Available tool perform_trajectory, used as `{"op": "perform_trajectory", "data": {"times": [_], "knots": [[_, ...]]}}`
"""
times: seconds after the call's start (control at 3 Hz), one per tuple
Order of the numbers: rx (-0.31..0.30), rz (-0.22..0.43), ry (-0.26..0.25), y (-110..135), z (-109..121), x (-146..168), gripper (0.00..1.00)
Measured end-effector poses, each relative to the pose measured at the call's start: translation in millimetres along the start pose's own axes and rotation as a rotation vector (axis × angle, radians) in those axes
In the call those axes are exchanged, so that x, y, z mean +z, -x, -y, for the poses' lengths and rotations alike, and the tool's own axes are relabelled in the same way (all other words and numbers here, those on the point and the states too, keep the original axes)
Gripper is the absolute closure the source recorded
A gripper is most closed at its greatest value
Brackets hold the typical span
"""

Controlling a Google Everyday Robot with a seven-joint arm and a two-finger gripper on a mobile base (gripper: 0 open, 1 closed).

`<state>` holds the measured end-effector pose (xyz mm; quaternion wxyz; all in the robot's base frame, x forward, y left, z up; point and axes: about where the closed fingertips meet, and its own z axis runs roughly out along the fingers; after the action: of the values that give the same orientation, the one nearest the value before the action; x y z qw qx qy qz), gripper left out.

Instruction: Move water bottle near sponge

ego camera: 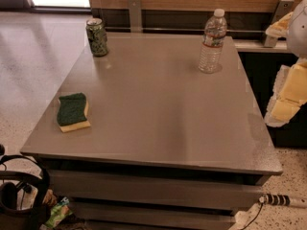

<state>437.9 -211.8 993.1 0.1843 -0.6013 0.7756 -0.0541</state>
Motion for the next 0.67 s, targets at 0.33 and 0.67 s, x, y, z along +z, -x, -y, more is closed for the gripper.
{"op": "perform_trajectory", "data": {"times": [0.33, 0.67], "knots": [[0.0, 0.0, 0.0, 0.0, 0.0, -0.1, 0.0], [0.003, 0.013, -0.02, -1.3, 9.1, -2.4, 0.0]]}}
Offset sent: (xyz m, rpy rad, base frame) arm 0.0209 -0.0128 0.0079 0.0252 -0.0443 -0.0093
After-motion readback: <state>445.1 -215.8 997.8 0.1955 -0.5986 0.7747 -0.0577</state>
